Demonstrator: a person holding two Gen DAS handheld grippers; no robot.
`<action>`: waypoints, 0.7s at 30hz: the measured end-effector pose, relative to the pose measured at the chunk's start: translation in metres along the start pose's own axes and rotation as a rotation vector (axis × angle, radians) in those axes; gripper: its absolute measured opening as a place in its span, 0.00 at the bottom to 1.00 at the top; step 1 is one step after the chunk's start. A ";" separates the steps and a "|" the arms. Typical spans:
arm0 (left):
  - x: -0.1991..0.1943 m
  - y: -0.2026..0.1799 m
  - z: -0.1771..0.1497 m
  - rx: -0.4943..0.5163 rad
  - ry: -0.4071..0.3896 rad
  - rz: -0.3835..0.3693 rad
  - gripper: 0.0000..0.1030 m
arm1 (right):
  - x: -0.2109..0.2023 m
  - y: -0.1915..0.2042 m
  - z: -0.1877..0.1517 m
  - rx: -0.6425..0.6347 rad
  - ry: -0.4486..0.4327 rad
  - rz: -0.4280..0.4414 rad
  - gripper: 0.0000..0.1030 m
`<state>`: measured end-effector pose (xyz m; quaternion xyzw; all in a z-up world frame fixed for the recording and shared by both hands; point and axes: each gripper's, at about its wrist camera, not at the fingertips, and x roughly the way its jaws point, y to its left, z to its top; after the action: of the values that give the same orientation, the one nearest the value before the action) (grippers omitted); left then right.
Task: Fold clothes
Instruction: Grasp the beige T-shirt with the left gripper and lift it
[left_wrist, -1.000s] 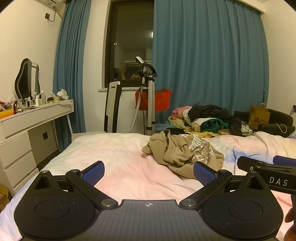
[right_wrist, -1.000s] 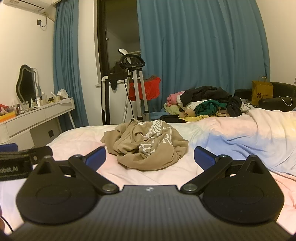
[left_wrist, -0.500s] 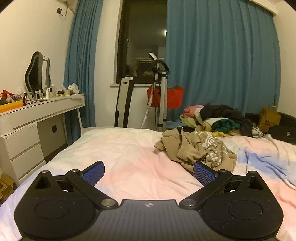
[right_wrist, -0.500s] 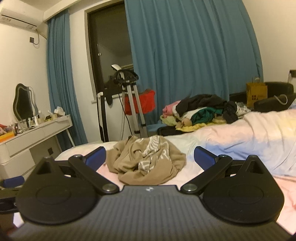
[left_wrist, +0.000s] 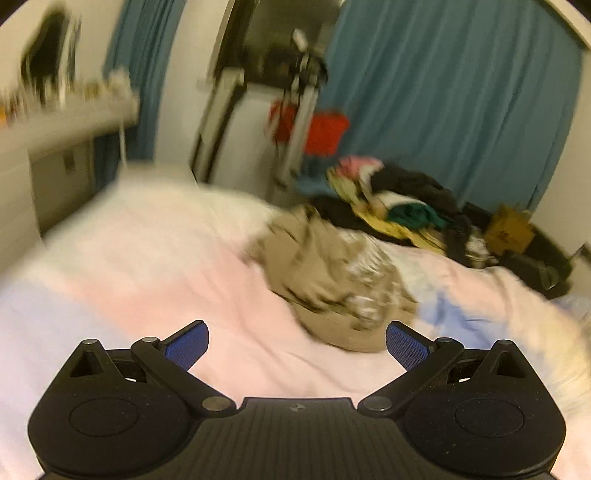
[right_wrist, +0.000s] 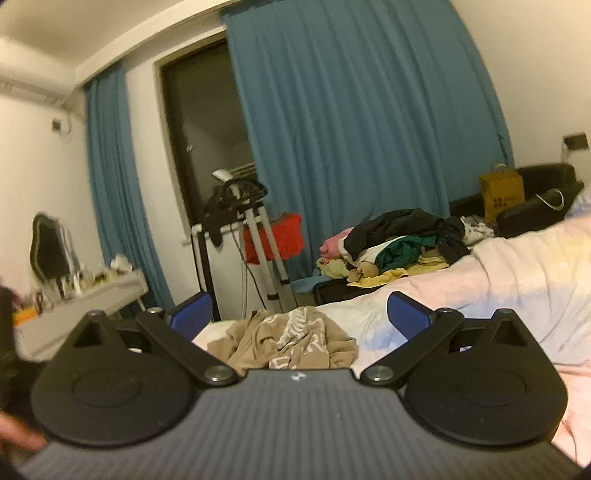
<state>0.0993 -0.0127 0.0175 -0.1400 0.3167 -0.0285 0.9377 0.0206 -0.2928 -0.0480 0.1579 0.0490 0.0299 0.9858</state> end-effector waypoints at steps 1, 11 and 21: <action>0.011 0.000 0.004 -0.040 0.024 -0.018 1.00 | 0.000 -0.006 0.000 0.015 0.004 -0.001 1.00; 0.130 0.010 0.004 -0.163 0.077 -0.099 0.77 | 0.032 -0.048 -0.010 0.308 0.170 -0.002 0.99; 0.198 0.019 0.011 -0.139 -0.007 -0.120 0.21 | 0.082 -0.051 -0.048 0.248 0.242 -0.019 1.00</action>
<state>0.2632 -0.0204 -0.0958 -0.2235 0.3055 -0.0620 0.9235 0.0996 -0.3207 -0.1167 0.2729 0.1719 0.0329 0.9460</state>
